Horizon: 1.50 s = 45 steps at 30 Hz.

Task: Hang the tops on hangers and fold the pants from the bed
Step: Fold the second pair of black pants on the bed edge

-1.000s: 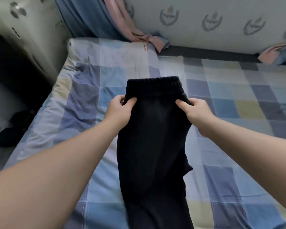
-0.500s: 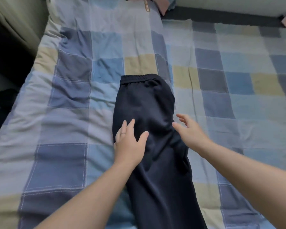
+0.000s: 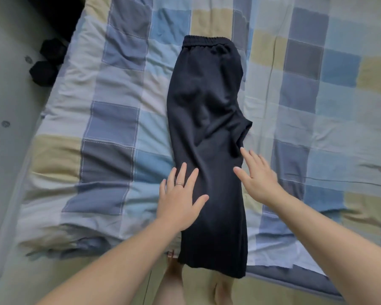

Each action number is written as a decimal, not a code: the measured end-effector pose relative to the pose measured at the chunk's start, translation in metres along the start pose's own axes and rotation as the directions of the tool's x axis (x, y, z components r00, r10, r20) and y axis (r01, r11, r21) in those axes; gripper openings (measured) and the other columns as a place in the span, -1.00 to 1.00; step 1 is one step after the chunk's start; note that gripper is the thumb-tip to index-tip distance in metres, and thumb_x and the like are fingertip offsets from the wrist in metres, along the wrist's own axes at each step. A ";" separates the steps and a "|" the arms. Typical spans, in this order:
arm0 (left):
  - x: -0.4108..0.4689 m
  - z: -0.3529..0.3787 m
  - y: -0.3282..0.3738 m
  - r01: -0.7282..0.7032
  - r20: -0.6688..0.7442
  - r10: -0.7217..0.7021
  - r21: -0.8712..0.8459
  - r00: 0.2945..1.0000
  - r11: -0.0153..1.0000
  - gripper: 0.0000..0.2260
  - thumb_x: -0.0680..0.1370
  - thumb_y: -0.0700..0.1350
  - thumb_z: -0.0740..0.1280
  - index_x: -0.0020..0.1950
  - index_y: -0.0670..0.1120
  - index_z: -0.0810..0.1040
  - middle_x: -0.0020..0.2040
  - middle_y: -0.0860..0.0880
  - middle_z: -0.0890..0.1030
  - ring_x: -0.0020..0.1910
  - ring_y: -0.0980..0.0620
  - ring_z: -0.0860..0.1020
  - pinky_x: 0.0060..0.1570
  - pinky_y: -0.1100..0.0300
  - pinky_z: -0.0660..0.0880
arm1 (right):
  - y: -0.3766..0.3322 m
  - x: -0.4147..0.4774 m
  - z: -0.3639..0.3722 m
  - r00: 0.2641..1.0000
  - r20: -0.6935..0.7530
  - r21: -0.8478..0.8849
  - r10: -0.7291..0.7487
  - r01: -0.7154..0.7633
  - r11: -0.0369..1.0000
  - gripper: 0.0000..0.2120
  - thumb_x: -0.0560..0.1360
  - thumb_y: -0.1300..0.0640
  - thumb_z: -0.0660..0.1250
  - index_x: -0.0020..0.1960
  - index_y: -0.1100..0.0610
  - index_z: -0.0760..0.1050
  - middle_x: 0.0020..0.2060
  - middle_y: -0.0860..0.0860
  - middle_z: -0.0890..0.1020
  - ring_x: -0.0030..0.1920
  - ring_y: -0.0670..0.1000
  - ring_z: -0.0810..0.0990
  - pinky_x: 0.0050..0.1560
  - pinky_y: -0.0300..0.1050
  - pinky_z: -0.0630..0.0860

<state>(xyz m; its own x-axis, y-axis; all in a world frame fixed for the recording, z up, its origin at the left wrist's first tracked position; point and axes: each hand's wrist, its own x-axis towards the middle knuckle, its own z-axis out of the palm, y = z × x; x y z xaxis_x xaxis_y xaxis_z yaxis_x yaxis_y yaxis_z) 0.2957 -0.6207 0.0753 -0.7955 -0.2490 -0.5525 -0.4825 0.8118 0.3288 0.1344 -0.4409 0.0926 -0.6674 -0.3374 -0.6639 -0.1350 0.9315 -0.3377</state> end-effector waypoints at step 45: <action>-0.176 0.251 -0.040 0.580 0.486 -0.316 -0.679 0.814 0.450 -0.67 0.43 -0.11 0.55 0.16 -0.08 0.61 0.04 0.01 0.69 0.01 0.04 0.65 -0.12 0.22 0.55 | 0.185 -0.176 0.284 0.920 0.335 0.726 0.203 -0.389 0.567 -0.57 0.44 0.06 0.52 0.29 0.08 0.57 0.12 -0.02 0.70 0.11 0.00 0.67 0.08 -0.10 0.56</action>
<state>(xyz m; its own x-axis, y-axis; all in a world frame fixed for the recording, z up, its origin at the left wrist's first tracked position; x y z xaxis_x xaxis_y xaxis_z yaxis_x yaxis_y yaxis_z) 0.5472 -0.4771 -0.0328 -0.3169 -0.2028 -0.9265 -0.9275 -0.1380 0.3475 0.4354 -0.2473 -0.0425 -0.3964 -0.1664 -0.9029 0.7150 0.5610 -0.4173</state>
